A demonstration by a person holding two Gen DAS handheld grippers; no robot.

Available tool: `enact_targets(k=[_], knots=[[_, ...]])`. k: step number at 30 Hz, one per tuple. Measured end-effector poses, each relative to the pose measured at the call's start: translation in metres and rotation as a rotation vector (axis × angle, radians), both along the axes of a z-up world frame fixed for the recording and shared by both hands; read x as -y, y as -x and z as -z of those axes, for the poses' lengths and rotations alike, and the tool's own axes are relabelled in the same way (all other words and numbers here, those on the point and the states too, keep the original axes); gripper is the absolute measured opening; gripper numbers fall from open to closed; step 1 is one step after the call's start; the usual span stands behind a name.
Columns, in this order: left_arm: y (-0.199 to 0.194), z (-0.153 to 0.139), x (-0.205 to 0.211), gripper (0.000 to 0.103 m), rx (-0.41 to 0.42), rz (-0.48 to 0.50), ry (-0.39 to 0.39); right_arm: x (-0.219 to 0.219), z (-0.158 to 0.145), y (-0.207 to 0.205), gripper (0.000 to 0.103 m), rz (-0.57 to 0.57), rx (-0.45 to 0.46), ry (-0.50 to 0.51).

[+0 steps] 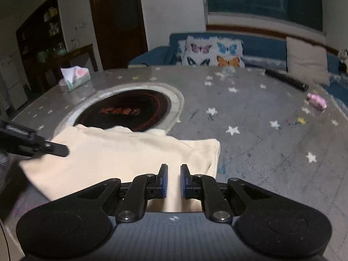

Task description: Fold clothes

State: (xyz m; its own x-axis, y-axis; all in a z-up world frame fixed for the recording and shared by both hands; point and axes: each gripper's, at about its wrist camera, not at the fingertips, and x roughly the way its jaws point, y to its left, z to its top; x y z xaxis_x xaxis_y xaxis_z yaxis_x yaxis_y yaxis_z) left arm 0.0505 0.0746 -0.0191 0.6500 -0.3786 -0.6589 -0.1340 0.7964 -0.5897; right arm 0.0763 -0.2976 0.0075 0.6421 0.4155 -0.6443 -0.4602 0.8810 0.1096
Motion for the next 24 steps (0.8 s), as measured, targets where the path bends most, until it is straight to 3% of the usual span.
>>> enact_targets(k=[7,14,17,18,24], knots=[[0.000,-0.001,0.001,0.018,0.001,0.002,-0.011,0.006,0.006,-0.010,0.020,0.060,0.024,0.012],[0.000,-0.003,0.005,0.018,0.006,0.008,-0.043,0.029,0.018,-0.027,0.024,0.156,-0.070,-0.107],[-0.001,-0.005,0.009,0.018,0.009,0.010,-0.074,0.027,0.019,-0.026,0.021,0.146,-0.083,-0.133],[-0.002,-0.007,0.011,0.018,0.012,0.012,-0.084,0.027,0.019,-0.026,0.011,0.141,-0.084,-0.135],[-0.011,-0.026,0.022,0.017,0.045,0.034,-0.133,0.036,-0.001,-0.018,0.009,0.138,-0.031,-0.184]])
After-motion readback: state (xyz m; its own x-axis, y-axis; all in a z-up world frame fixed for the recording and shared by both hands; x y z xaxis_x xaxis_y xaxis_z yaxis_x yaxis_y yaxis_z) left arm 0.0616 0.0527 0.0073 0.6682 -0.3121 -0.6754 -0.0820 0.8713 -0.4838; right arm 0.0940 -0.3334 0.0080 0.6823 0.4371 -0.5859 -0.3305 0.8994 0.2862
